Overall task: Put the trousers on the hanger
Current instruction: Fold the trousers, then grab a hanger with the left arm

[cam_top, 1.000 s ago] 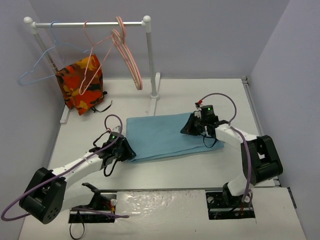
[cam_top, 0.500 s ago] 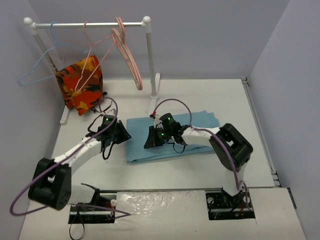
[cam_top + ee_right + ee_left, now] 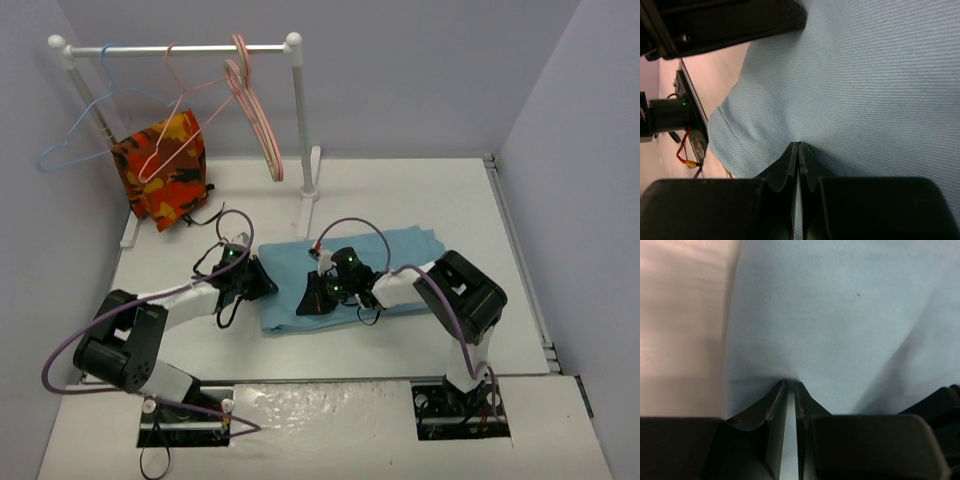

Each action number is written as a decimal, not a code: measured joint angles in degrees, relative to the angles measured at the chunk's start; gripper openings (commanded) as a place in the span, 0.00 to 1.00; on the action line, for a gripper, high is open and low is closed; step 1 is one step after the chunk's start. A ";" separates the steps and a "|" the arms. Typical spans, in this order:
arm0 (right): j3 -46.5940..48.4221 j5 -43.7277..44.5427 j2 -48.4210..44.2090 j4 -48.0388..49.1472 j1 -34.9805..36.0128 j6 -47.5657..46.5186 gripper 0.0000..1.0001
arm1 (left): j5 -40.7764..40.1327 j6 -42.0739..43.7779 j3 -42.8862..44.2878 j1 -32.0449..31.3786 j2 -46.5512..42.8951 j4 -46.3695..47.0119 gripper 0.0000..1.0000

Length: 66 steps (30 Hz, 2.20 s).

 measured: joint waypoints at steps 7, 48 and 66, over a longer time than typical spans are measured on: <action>5.86 0.29 -1.39 -13.69 0.46 -4.48 0.00 | -0.15 0.99 -0.31 0.84 -4.12 -4.16 0.09; 8.82 10.74 -1.89 -15.04 10.58 -10.18 0.02 | 5.96 10.05 24.03 6.77 20.79 -2.35 0.16; 14.60 26.31 -24.34 -39.76 5.95 -16.95 0.78 | -14.15 29.75 39.17 8.60 -15.32 -37.75 0.77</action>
